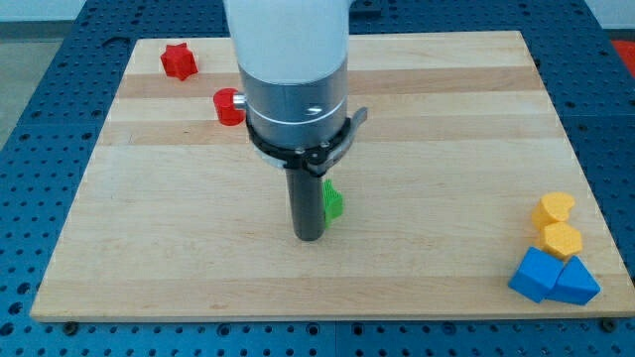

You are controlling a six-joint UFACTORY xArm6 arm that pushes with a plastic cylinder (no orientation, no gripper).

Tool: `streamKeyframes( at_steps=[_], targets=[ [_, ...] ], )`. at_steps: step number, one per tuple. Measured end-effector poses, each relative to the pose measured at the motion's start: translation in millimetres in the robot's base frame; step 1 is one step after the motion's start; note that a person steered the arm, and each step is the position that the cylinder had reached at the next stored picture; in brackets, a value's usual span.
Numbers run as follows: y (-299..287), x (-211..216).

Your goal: Push the green star to the green circle

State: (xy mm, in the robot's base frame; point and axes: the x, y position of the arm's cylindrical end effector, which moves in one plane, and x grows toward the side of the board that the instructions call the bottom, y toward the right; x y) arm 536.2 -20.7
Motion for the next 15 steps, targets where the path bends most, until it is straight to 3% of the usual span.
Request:
streamKeyframes(
  at_steps=[5, 11, 13, 15],
  targets=[
    [19, -20],
    [-8, -51],
    [24, -51],
    [19, -53]
  ],
)
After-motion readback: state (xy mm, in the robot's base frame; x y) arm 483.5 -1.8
